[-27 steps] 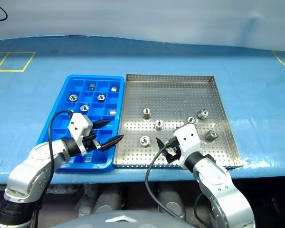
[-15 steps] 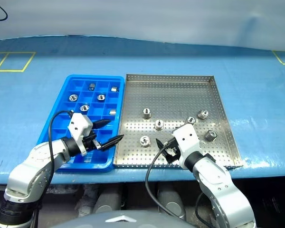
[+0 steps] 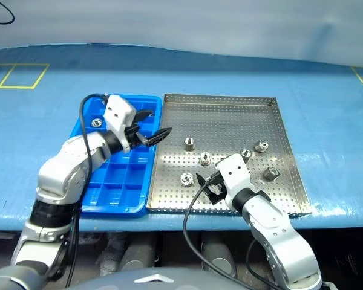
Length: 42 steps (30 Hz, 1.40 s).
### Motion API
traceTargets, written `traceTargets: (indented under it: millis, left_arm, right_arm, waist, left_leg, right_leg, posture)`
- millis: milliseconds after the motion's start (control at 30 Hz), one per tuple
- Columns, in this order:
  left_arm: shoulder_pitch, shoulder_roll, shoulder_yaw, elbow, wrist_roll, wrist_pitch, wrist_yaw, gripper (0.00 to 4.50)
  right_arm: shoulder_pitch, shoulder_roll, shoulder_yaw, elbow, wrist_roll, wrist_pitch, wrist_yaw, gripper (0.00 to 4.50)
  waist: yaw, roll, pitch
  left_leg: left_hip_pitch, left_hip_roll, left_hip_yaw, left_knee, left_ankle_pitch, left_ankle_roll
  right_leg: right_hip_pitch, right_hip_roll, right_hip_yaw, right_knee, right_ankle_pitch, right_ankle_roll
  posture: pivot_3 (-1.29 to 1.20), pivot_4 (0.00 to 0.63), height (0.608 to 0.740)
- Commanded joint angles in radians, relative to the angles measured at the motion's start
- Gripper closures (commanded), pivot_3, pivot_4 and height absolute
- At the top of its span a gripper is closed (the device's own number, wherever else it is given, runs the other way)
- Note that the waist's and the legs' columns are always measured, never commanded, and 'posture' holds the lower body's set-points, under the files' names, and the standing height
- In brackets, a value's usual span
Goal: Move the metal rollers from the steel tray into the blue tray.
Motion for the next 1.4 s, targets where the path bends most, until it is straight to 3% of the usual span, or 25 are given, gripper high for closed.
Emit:
traceTargets:
  millis: [33,333,567,767,867,1100,1400]
  left_arm:
    - [-0.129,-0.013,-0.099,0.127,0.063,-0.042,-0.100,0.00]
    - [-0.359,-0.030,-0.329,0.563,0.247,-0.177,-0.390,0.00]
    - [-0.378,-0.091,-0.355,0.730,0.345,-0.264,-0.423,0.00]
    - [-0.389,-0.155,-0.311,0.855,0.401,-0.330,-0.331,0.00]
    - [-0.396,-0.174,-0.286,0.905,0.413,-0.353,-0.293,0.52]
    - [-0.391,-0.178,-0.253,0.908,0.423,-0.354,-0.295,2.74]
    - [-0.329,-0.134,-0.104,0.663,0.337,-0.255,-0.289,2.76]
  right_arm:
    - [-0.010,0.004,-0.007,-0.031,0.011,0.003,0.001,0.03]
    - [0.025,0.033,0.002,-0.052,0.002,0.001,-0.037,0.03]
    - [0.035,0.042,0.007,-0.055,-0.004,-0.004,-0.054,0.03]
    - [0.039,0.046,0.006,-0.056,-0.009,-0.011,-0.062,0.03]
    - [0.041,0.045,0.006,-0.056,-0.011,-0.013,-0.064,0.00]
    - [0.039,0.043,0.007,-0.054,-0.013,-0.015,-0.066,0.00]
    - [0.032,0.041,0.012,-0.049,-0.010,-0.016,-0.063,0.00]
  waist:
    - [-0.003,0.000,0.000]
    - [-0.028,0.001,0.000]
    - [-0.042,0.001,0.000]
    - [-0.044,0.001,0.000]
    - [-0.045,0.001,0.000]
    - [-0.050,0.001,0.000]
    - [-0.055,0.001,0.000]
  left_leg:
    - [0.000,0.000,-0.001,0.000,0.000,0.000]
    - [-0.001,0.000,-0.001,-0.003,-0.001,0.001]
    - [-0.002,0.000,-0.001,-0.002,-0.001,0.001]
    - [-0.002,0.000,-0.001,-0.001,-0.001,0.001]
    - [-0.002,0.000,-0.001,0.000,-0.001,0.001]
    - [-0.001,0.000,-0.001,0.004,0.000,0.002]
    - [-0.003,-0.001,0.001,0.004,0.001,0.004]
  right_leg:
    - [0.000,0.000,0.000,-0.001,0.000,0.000]
    - [-0.002,0.001,-0.001,-0.001,-0.002,-0.002]
    - [-0.002,0.000,-0.001,0.000,-0.002,-0.001]
    - [-0.002,0.000,-0.001,0.000,-0.002,-0.001]
    - [-0.001,0.000,0.000,0.001,-0.002,0.000]
    - [0.000,0.000,0.001,0.002,0.001,0.003]
    - [-0.001,0.000,0.003,0.002,0.002,0.004]
  posture:
    - [0.00,0.150,0.740]
    - [-0.07,0.150,0.740]
    - [-0.09,0.150,0.740]
    - [-0.10,0.150,0.740]
    - [-0.10,0.150,0.740]
    - [-0.10,0.150,0.740]
    - [-0.07,0.150,0.740]
